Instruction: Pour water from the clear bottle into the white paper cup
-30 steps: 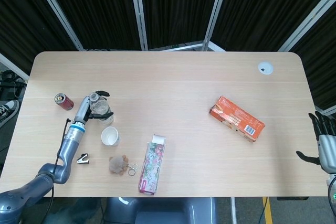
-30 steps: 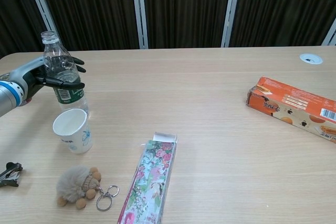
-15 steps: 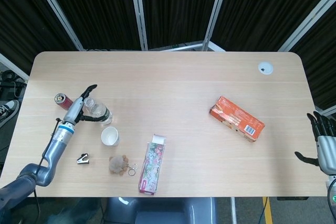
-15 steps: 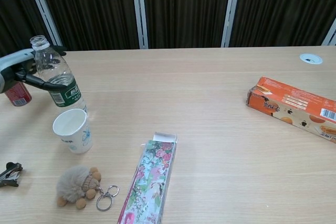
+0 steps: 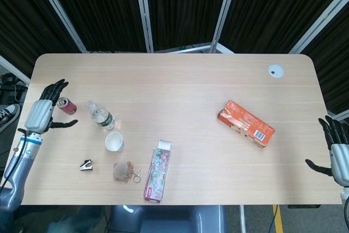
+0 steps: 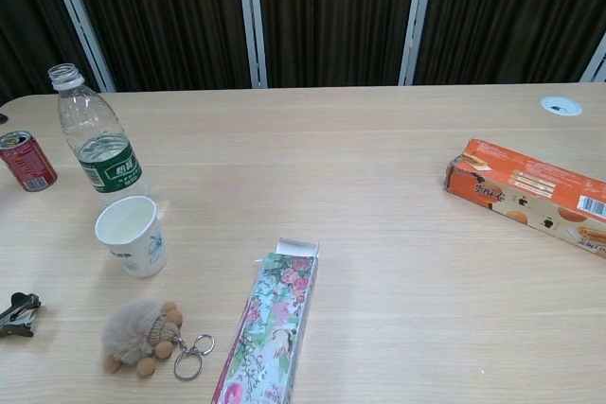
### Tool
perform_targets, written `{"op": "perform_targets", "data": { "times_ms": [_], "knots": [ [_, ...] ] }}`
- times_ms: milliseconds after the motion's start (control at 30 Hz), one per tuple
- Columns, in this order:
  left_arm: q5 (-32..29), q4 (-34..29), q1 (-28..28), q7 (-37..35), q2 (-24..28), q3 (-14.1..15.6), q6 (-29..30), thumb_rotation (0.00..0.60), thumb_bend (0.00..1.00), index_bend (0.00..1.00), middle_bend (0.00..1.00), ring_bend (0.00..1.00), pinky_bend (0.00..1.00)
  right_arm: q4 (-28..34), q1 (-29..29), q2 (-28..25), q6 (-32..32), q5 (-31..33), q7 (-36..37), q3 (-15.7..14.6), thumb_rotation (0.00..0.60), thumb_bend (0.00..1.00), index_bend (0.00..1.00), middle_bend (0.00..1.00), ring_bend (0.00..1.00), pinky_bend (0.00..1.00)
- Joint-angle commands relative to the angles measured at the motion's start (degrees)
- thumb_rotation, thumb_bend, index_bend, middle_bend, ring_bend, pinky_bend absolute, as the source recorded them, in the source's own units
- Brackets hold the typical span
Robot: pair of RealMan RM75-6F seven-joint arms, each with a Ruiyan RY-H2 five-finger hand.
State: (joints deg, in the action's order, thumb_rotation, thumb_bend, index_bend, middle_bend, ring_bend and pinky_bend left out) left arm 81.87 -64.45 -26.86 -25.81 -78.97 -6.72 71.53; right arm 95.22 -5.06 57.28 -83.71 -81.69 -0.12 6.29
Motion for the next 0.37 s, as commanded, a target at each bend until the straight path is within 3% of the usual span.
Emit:
{"op": "perform_targets", "data": {
  "times_ms": [33,167,367],
  "knots": [
    [-3.8,-18.0,7.6,25.0,10.8,0.0,9.6,0.6,0.0,0.0,0.0,0.0,0.0,0.1,0.0,0.0,-0.4,-0.3,-0.4,0.0,0.6,0.0,0.0,0.0,0.0,0.0],
    [-7.7,-30.9,12.5,41.2,14.6,1.6,14.9,0.6,0.0,0.0,0.0,0.0,0.0,0.4,-0.1,-0.2,-0.5,-1.2,0.2,-0.1,0.6,0.0,0.0,0.0,0.0,0.0],
    [-7.9,-39.1,16.2,44.8,16.2,3.2,18.3,0.6,0.0,0.0,0.0,0.0,0.0,0.4,0.3,-0.7,-1.6,-2.2,1.9,-0.1,0.6,0.0,0.0,0.0,0.0,0.0]
  ]
}}
